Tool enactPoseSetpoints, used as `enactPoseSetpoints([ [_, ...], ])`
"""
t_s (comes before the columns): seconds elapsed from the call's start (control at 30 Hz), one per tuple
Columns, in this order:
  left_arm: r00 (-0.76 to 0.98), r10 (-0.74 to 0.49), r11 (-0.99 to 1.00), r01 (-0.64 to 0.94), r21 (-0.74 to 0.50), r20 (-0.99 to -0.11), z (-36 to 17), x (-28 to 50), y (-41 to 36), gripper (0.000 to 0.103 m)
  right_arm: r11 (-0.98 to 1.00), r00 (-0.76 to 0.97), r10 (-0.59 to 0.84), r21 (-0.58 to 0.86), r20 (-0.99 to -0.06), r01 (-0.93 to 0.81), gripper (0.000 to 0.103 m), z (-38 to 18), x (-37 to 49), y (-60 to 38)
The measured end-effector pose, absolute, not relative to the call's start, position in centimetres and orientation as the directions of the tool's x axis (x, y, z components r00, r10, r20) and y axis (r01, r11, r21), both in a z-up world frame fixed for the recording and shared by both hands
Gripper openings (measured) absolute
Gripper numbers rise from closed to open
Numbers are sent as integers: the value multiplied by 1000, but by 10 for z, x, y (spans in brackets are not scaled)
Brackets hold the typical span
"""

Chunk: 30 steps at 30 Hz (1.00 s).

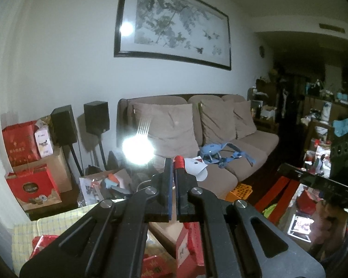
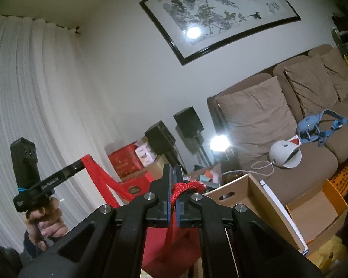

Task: Organize objects
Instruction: 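Carry the red gift bag by both ribbon handles with both tools, turning away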

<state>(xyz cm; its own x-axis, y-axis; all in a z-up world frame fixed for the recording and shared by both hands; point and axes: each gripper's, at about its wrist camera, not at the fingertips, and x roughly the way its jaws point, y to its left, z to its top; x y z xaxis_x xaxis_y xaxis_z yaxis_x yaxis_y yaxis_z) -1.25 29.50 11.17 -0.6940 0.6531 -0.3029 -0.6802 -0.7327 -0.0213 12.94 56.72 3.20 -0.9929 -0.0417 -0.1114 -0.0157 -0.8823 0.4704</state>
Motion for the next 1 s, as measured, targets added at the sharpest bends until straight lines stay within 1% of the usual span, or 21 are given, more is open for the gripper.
enactPoseSetpoints([
  [0.3, -667, 677, -713, -699, -52, -310, 113, -16, 307, 2, -887, -996, -3, 460, -90, -39, 3, 35, 137, 572],
  [0.47, -663, 700, -698, -713, -63, -265, 115, -11, 312, 2, -879, -997, 16, 474, -79, -51, 3, 34, 143, 579],
  [0.9, -662, 715, -689, -722, -64, -222, 132, -1, 308, 2, -874, -997, 22, 483, -70, -53, 3, 34, 151, 583],
  [1.0, -659, 718, -684, -728, -49, -226, 135, 1, 310, 2, -877, -997, 21, 477, -68, -51, 3, 37, 152, 580],
])
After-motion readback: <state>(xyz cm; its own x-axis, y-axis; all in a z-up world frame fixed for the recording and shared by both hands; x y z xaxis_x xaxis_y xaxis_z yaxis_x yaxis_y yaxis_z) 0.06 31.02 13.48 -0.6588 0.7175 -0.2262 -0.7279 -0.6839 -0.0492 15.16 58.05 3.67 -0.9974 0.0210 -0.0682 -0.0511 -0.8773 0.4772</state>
